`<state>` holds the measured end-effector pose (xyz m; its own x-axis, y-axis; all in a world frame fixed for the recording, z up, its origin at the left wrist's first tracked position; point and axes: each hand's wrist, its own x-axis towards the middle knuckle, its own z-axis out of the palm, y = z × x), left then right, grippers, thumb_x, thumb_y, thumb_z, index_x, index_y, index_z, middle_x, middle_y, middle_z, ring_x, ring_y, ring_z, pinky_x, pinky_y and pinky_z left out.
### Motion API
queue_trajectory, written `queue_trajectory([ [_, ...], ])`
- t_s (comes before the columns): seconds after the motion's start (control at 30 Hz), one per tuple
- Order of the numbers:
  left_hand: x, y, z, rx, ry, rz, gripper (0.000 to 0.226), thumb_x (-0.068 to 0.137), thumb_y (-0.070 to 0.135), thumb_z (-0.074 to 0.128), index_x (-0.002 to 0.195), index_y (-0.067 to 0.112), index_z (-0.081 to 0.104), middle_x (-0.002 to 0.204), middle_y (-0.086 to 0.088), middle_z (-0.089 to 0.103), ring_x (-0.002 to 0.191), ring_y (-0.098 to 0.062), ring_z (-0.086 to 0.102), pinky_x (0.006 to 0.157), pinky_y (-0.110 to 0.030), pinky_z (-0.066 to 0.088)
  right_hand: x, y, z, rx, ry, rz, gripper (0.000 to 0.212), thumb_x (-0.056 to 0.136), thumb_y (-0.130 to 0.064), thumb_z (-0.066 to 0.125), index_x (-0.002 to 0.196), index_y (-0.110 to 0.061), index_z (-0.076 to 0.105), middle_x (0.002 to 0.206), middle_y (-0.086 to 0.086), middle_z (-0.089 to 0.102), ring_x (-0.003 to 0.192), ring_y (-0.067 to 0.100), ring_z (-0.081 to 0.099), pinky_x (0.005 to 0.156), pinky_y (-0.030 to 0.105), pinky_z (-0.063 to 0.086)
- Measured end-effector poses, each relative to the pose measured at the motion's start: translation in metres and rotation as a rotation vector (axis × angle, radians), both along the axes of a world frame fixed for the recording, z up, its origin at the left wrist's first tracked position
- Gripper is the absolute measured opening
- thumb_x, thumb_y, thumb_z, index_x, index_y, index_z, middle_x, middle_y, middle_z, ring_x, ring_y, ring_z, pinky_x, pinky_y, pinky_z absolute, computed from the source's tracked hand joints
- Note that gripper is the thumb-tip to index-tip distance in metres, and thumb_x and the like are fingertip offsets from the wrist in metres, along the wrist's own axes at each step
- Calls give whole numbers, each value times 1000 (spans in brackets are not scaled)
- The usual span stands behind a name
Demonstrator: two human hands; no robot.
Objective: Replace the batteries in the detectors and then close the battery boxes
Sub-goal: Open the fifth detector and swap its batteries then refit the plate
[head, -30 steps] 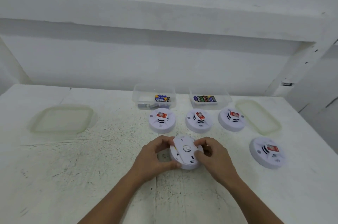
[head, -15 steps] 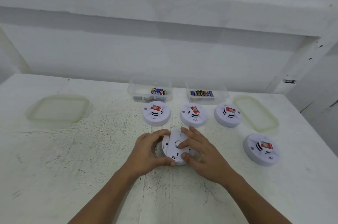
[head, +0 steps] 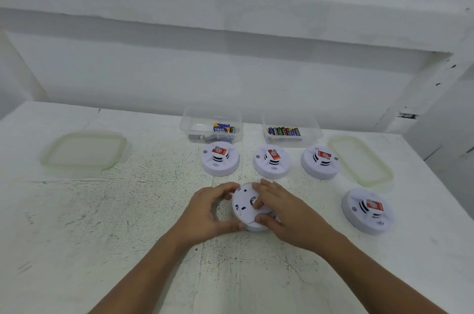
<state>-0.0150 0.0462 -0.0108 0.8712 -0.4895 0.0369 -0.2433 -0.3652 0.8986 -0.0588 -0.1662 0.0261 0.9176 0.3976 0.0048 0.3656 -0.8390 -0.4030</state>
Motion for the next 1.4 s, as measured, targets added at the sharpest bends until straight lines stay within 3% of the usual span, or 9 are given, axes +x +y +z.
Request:
queue_trajectory([
  [0.2,-3,-15,7,247,-96,-75,115,46,58,87,142,39,26,124,36,34,105,40,1,105,-20,5,-8,13,3,-72,54,-39,44,102,-29,37,141,-10,31,160,-2,9,146,8,0,100,2,-11],
  [0.33,5,-21,0,296,-107,-60,121,36,78,71,142,35,32,130,28,44,110,26,24,115,-33,8,-7,15,1,-80,72,-25,57,103,-27,33,151,-8,7,160,3,6,143,2,-7,99,2,-17],
  [0.47,9,-22,-3,286,-111,-68,107,35,77,71,130,47,31,110,43,41,106,36,22,114,-29,9,-7,13,2,-68,100,-16,59,103,-26,33,151,-11,3,159,1,6,129,-6,-13,93,-5,-18],
  [0.67,15,-21,-4,273,-80,-89,106,34,73,72,127,50,26,113,44,37,107,40,8,112,-23,5,2,8,-3,-20,100,-21,58,100,-24,42,151,-13,16,152,-2,31,135,-8,2,99,-6,-3],
  [0.8,15,-22,-10,272,-82,-90,105,39,72,71,132,46,32,118,40,43,117,27,26,116,-27,6,3,6,4,13,88,-30,37,96,-23,51,132,-15,43,145,-6,36,135,4,26,98,0,20],
  [0.93,13,-24,-9,312,-82,-115,106,41,72,64,136,39,29,124,31,44,117,13,39,116,-35,3,13,0,21,-48,180,40,41,95,-20,52,135,-24,43,150,-11,31,135,7,30,105,17,24],
  [1.07,11,-26,-3,309,-94,-114,119,35,79,63,140,36,25,128,28,36,114,30,15,116,-31,-1,16,-2,27,-189,149,92,29,97,-20,48,126,-16,50,151,-9,29,131,12,36,98,22,33],
  [1.23,12,-29,-9,313,-162,-53,122,32,84,62,139,33,33,130,27,41,114,18,28,114,-34,10,5,7,19,-343,142,124,48,94,0,43,139,-12,33,160,4,4,148,15,4,113,26,24],
  [1.4,15,-31,-14,306,-186,-31,118,35,84,57,139,29,39,133,22,46,122,4,41,112,-31,14,8,4,20,-311,147,158,59,90,8,43,143,-12,27,160,5,1,148,16,0,115,24,15],
])
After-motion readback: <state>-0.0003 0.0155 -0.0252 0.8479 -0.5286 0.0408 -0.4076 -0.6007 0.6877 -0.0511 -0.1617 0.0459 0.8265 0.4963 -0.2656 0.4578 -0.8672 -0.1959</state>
